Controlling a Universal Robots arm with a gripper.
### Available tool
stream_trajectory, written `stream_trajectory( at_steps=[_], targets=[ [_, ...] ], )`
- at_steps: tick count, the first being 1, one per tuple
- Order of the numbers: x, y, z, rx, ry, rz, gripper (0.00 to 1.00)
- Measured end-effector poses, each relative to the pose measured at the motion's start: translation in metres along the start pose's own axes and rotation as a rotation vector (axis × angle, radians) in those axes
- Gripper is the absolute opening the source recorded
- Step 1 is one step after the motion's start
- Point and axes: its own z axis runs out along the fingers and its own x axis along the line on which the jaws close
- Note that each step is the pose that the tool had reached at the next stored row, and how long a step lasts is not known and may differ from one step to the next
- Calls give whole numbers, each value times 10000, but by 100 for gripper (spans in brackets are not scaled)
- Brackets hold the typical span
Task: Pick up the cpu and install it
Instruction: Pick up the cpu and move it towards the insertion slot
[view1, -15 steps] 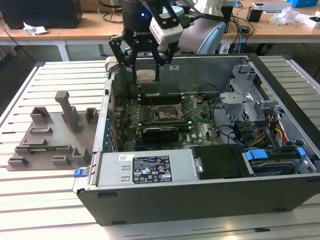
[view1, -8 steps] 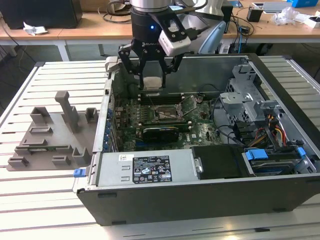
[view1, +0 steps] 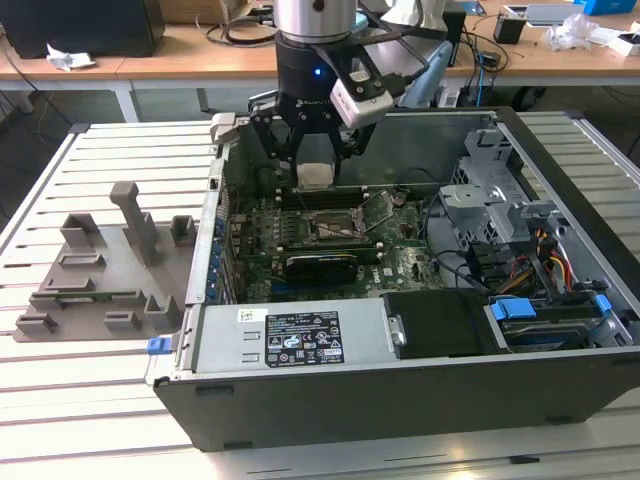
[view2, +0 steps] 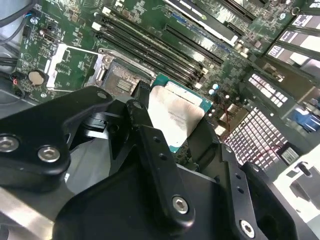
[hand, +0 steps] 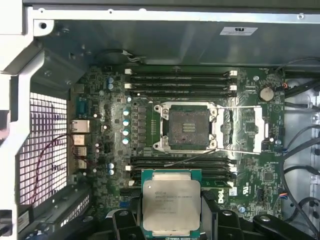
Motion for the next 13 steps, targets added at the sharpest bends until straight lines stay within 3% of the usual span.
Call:
stream_trajectory(
  at_steps=[8, 13],
  targets=[
    [-151, 2, 164, -1, 0, 0, 55],
    [-206, 4, 268, -1, 0, 1, 55]
  ],
)
